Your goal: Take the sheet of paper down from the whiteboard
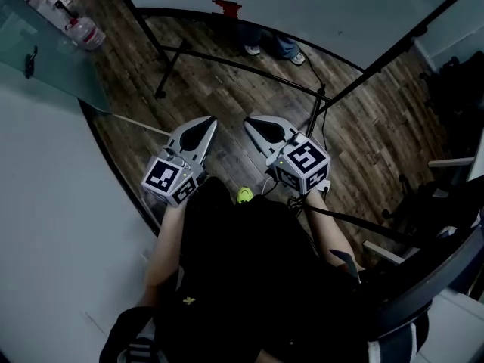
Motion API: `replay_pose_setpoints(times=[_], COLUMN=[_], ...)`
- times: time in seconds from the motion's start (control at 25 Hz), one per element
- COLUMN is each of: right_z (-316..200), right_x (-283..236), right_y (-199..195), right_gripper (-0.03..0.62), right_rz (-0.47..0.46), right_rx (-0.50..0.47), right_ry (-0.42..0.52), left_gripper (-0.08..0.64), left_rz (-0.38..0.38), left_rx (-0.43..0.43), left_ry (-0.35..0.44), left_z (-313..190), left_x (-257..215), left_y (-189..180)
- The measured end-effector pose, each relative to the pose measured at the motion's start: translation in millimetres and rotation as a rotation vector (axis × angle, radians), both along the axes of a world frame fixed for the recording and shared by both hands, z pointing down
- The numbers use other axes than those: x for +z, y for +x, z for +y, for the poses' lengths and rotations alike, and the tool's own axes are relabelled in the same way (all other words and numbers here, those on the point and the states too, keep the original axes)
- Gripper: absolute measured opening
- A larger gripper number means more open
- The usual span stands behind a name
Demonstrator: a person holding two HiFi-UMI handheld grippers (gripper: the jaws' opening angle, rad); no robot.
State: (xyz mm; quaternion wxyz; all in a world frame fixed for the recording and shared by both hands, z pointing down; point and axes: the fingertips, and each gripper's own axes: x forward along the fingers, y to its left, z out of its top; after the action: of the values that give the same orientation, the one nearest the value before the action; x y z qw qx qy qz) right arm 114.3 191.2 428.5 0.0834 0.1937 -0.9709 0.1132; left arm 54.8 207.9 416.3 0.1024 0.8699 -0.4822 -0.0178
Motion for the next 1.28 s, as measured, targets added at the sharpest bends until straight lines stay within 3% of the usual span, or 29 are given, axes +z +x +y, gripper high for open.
replay_pose_setpoints(times=[0.4, 1.28], right_z=[-21, -151], right_x=[8, 7], right_y=[-18, -97], right_gripper=[0.015, 0.015], right_rz=[-0.002, 0.051], right_rx=[-0.022, 0.092], right_ry=[-0.02, -0.033], left_gripper=[0.023, 0.023], left_rz=[0.008, 0.024], left_rx=[0.0, 0.103], left_ry=[0.0, 0.009], left_z=[-25, -160], left_x=[6, 5], left_y=[-15, -85])
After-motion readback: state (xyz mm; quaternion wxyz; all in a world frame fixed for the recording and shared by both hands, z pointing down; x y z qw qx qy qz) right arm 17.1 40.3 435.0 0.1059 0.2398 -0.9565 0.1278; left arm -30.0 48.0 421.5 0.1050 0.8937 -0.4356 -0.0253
